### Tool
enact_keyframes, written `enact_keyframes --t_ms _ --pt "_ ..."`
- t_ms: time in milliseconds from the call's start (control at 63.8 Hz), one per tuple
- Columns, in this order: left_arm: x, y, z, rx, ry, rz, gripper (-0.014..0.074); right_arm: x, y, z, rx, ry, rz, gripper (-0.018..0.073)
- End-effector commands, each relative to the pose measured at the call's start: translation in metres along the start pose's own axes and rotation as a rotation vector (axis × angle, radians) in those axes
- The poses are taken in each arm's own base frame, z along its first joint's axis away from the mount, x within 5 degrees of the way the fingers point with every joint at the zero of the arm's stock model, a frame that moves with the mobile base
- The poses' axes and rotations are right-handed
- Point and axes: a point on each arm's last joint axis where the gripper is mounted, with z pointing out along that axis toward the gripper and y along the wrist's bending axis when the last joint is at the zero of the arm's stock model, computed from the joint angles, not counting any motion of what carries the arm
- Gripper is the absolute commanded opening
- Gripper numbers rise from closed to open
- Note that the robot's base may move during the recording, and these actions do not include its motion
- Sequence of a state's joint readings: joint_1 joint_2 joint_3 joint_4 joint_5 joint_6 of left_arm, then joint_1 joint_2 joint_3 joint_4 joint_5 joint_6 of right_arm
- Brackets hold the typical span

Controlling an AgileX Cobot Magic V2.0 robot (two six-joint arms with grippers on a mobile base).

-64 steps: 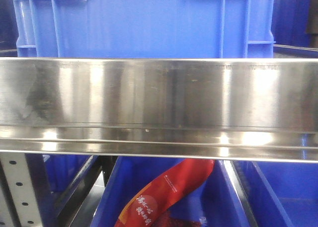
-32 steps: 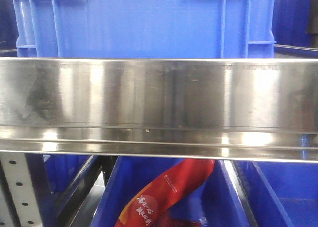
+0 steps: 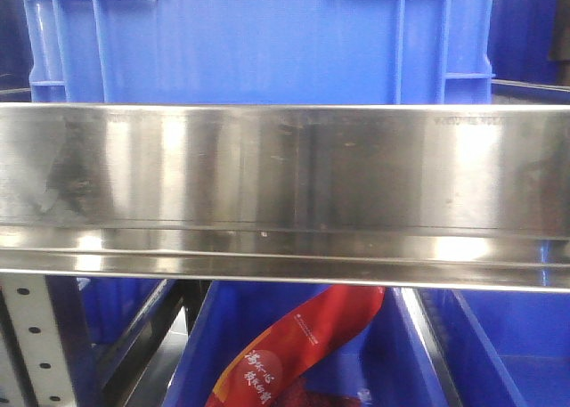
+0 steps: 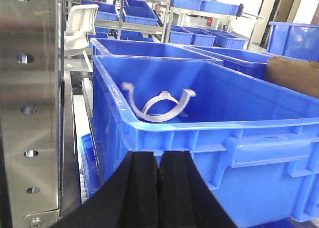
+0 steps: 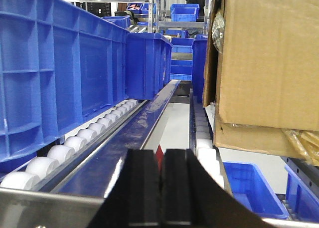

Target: Grab PVC pipe and place in blue bin

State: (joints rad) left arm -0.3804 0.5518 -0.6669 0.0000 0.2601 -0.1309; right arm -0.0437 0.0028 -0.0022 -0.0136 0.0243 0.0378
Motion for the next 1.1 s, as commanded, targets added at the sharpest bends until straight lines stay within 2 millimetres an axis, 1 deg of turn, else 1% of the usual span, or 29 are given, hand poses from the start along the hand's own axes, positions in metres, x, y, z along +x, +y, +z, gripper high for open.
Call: enact_keyframes --t_ms 0,172,360,439,486,533,548,611,658,767,846,908,940,1002,1081 --pt "-0.002 0.0 -0.001 0.001 -0.024 -0.003 -0.0111 -0.002 0.0 0.0 0.005 -0.025 -0.001 -0.0169" --pt "-0.005 0.006 -0.004 -0.06 -0.056 0.089 -0.0111 -0.002 0.0 0.0 0.005 -0.025 -0.001 -0.0169" --pt "0.016 0.02 -0.014 -0.178 -0.048 0.099 -0.0111 -0.002 0.0 0.0 0.005 -0.025 -0.001 -0.0169" --pt "0.034 0.027 -0.02 -0.239 -0.045 0.069 -0.0111 -0.002 0.0 0.0 0.005 -0.03 -0.001 -0.0169" --pt "0.045 0.03 -0.025 -0.273 -0.064 0.041 -0.0111 -0.002 0.0 0.0 0.005 -0.03 -0.001 -0.0169" --pt "0.055 0.033 -0.03 -0.308 -0.094 0.037 -0.0111 -0.002 0.0 0.0 0.005 -0.032 -0.001 -0.0169" --pt "0.062 0.035 -0.031 -0.318 -0.095 0.037 -0.0111 -0.002 0.0 0.0 0.005 -0.032 -0.001 -0.0169" --pt "0.074 0.037 -0.037 -0.35 -0.146 0.044 -0.0111 -0.002 0.0 0.0 0.005 -0.032 -0.001 -0.0169" --pt "0.092 0.04 -0.04 -0.377 -0.165 0.05 -0.0111 -0.002 0.0 0.0 0.005 -0.032 -0.001 -0.0169" --pt "0.123 0.043 -0.048 -0.417 -0.176 0.049 -0.0111 -0.002 0.0 0.0 0.005 -0.032 -0.001 -0.0169" --pt "0.139 0.043 -0.051 -0.418 -0.192 0.027 -0.0111 -0.002 0.0 0.0 0.005 -0.032 -0.001 -0.0169" --pt "0.15 0.043 -0.053 -0.414 -0.205 0.007 -0.0111 -0.002 0.0 0.0 0.005 -0.032 -0.001 -0.0169" --pt "0.157 0.045 -0.052 -0.417 -0.185 0.003 -0.0111 -0.002 0.0 0.0 0.005 -0.034 -0.001 -0.0169" --pt "0.154 0.044 -0.052 -0.413 -0.217 0.01 -0.0111 -0.002 0.0 0.0 0.005 -0.034 -0.001 -0.0169" --pt "0.157 0.044 -0.052 -0.412 -0.19 0.004 -0.0111 -0.002 0.0 0.0 0.005 -0.034 -0.001 -0.0169"
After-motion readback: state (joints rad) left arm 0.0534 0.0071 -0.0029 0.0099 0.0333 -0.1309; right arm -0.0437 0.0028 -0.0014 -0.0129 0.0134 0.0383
